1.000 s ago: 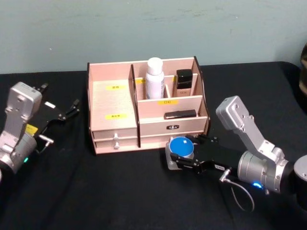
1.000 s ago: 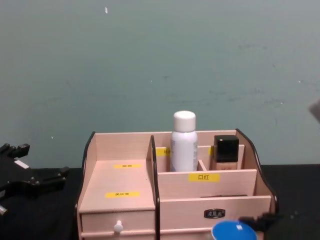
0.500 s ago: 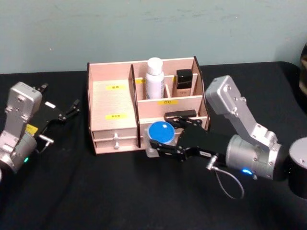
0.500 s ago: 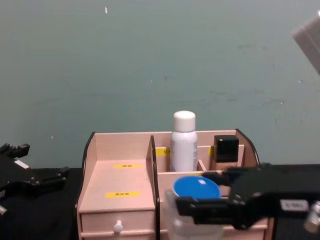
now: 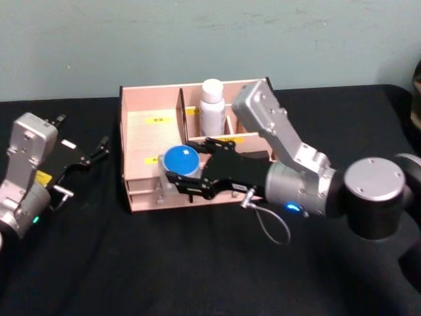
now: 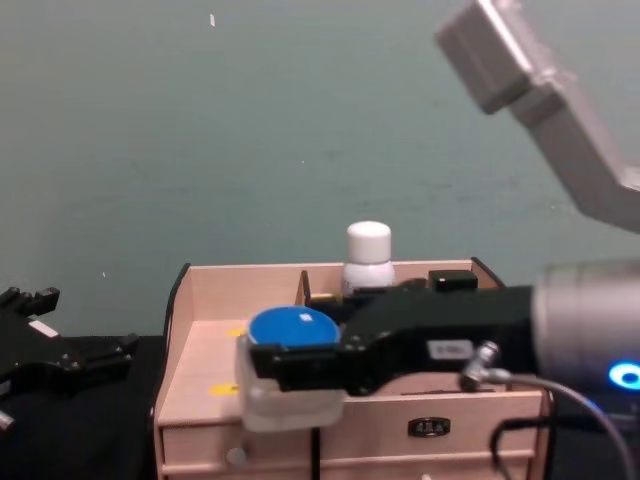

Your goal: Pick up the facial cleanser and watermelon frost from the table and place them into the tiered storage box.

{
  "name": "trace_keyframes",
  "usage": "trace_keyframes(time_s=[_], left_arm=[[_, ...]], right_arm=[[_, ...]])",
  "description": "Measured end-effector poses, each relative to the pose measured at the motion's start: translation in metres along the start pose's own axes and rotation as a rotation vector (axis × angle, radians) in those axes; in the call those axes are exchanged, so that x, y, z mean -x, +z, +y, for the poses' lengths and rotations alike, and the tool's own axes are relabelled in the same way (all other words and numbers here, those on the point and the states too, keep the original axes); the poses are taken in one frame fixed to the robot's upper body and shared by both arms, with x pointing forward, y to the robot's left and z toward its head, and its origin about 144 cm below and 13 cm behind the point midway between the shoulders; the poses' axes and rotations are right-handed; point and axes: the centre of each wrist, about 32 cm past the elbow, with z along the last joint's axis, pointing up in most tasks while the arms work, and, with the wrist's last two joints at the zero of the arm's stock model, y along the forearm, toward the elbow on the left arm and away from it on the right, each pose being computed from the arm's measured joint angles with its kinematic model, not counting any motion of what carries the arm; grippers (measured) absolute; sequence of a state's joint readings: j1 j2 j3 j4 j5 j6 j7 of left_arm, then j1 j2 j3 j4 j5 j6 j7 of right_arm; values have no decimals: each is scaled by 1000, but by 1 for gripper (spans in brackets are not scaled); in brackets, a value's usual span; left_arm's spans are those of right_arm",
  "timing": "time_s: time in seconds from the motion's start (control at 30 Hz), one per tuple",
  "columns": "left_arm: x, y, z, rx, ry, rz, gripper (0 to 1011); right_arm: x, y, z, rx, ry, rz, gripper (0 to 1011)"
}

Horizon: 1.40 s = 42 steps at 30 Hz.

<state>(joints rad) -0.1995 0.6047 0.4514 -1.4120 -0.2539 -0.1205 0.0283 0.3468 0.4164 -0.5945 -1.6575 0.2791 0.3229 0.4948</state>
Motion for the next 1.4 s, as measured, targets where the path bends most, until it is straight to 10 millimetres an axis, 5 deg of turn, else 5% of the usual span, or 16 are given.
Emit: trace_keyframes(time_s=[0.73, 1.4], left_arm=[[0, 0, 0, 0, 0, 0, 1010], [0, 0, 0, 0, 0, 0, 1010]], right_arm=[[-31, 13, 64, 17, -63, -8, 724], [-37, 13, 87, 44, -66, 2, 724]])
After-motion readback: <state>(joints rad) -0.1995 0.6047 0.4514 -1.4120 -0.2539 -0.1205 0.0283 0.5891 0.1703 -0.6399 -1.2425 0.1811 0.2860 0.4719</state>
